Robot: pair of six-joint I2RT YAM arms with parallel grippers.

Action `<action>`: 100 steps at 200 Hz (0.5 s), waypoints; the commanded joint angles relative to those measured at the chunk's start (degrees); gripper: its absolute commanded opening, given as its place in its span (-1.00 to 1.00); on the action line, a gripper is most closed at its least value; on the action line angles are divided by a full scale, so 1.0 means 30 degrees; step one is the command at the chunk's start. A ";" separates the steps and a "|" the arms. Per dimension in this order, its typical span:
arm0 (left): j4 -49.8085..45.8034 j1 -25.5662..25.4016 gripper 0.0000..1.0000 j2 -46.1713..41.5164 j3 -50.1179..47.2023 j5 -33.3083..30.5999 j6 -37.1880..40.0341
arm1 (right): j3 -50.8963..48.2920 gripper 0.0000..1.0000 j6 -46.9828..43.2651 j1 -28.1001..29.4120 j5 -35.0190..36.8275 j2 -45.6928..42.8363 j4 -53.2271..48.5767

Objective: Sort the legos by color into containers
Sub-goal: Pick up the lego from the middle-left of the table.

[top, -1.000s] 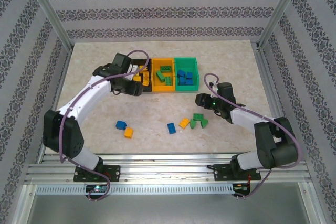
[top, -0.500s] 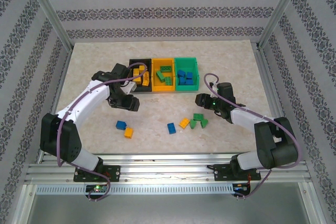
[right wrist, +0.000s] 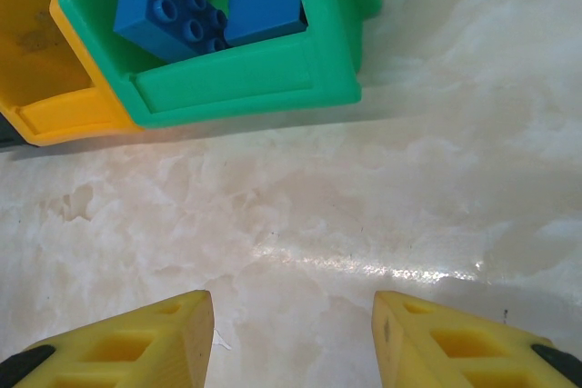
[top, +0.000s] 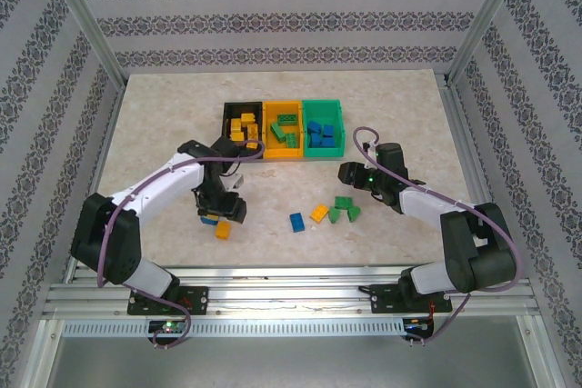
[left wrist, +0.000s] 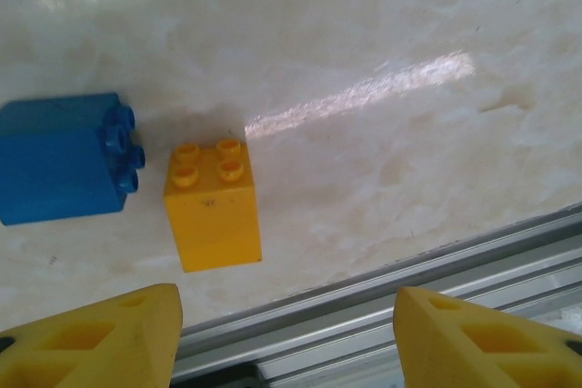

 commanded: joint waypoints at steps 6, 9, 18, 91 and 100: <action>0.2622 -0.0313 0.23 -0.1474 -0.2298 0.0577 -0.4068 | 0.0178 0.00 0.0130 0.0047 -0.0331 -0.0410 0.0323; 0.3241 -0.0303 0.23 -0.1685 -0.2638 0.0930 -0.4435 | 0.0178 0.00 0.0136 0.0025 -0.0288 -0.0390 0.0294; 0.4884 -0.0300 0.23 -0.2371 -0.3753 0.1625 -0.5753 | 0.0178 0.00 0.0111 0.0003 -0.0288 -0.0386 0.0231; 0.5212 -0.0279 0.21 -0.3867 -0.5371 -0.0845 -0.6841 | 0.0149 0.00 0.0307 -0.0049 -0.0593 -0.0427 0.0498; 0.5341 -0.0285 0.22 -0.3655 -0.5623 -0.0812 -0.6830 | 0.0149 0.00 0.0293 -0.0049 -0.0588 -0.0370 0.0436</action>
